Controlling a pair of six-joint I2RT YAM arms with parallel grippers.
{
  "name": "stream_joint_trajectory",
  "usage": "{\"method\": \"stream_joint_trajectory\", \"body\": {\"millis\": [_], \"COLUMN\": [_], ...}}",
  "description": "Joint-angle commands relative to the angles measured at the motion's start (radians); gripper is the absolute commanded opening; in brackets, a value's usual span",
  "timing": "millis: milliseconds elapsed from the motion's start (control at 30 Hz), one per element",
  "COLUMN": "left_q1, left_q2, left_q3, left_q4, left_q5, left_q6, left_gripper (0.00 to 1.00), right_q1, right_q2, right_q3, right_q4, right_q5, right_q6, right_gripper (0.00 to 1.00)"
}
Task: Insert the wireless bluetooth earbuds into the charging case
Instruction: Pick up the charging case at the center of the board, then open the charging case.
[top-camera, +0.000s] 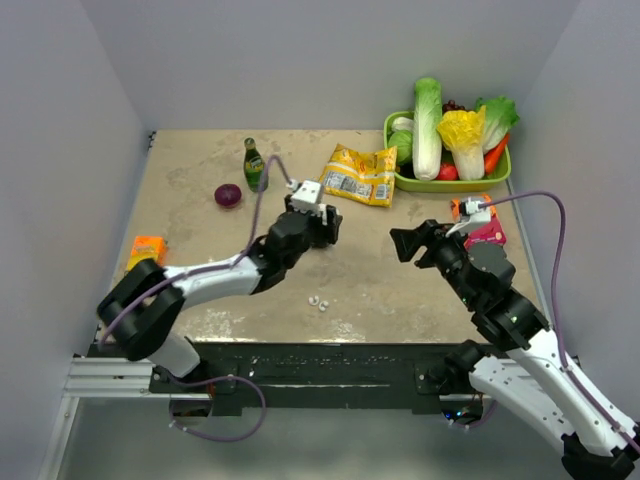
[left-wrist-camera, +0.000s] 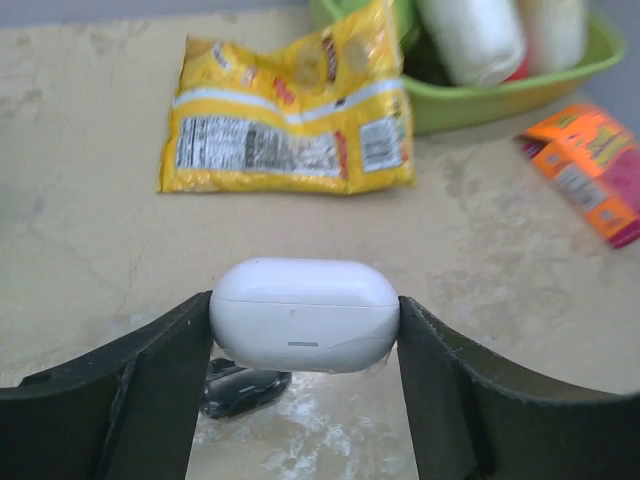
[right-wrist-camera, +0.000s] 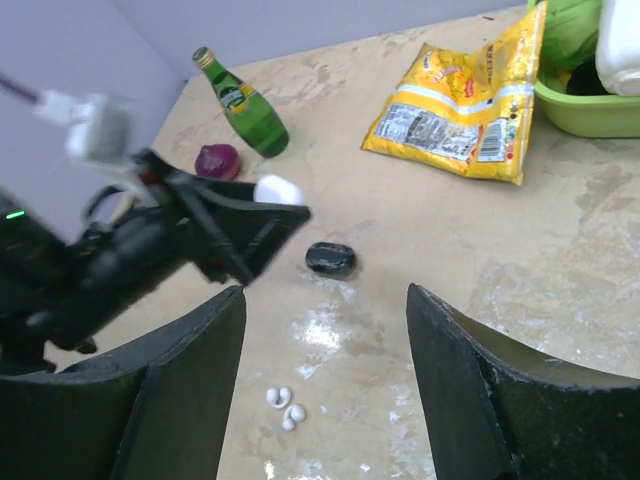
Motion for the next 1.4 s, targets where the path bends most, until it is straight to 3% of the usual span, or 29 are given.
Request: {"method": "stream_joint_trajectory", "body": {"millis": [0, 33, 100, 133, 233, 333, 467, 733, 1000, 1367], "left_q1": [-0.006, -0.008, -0.009, -0.011, -0.012, -0.031, -0.043, -0.083, -0.123, -0.17], "left_q2": [-0.223, -0.243, -0.26, -0.253, -0.221, -0.263, -0.326, -0.392, -0.438, -0.49], "left_q3": [-0.348, -0.413, -0.594, -0.643, -0.774, -0.82, -0.873, -0.822, -0.759, -0.732], "left_q4": [0.611, 0.816, 1.045, 1.265, 1.483, 1.485, 1.485, 1.439, 1.297, 1.161], "left_q5": [0.229, 0.275, 0.429, 0.468, 0.549, 0.62, 0.658, 0.729, 0.737, 0.7], "left_q6": [0.08, 0.095, 0.142, 0.158, 0.16, 0.212, 0.222, 0.258, 0.35, 0.431], "left_gripper": [0.0, 0.0, 0.0, 0.0, 0.0, 0.0, 0.0, 0.0, 0.0, 0.0], "right_q1": [0.001, 0.001, 0.001, 0.001, 0.002, 0.011, 0.048, 0.116, 0.196, 0.2], "right_q2": [0.031, 0.042, 0.075, 0.088, 0.144, 0.193, 0.258, 0.298, 0.374, 0.408], "right_q3": [0.07, 0.079, 0.102, 0.111, 0.15, 0.159, 0.156, 0.113, 0.115, 0.087], "right_q4": [0.037, 0.032, 0.038, 0.043, 0.025, 0.015, -0.04, -0.012, -0.019, 0.009], "right_q5": [-0.128, -0.157, -0.257, -0.286, -0.438, -0.547, -0.553, -0.586, -0.535, -0.511], "right_q6": [-0.006, -0.021, -0.059, -0.069, -0.095, -0.127, -0.156, -0.123, -0.123, -0.11], "right_gripper": [0.7, 0.7, 0.7, 0.71, 0.72, 0.78, 0.8, 0.8, 0.79, 0.78]}}
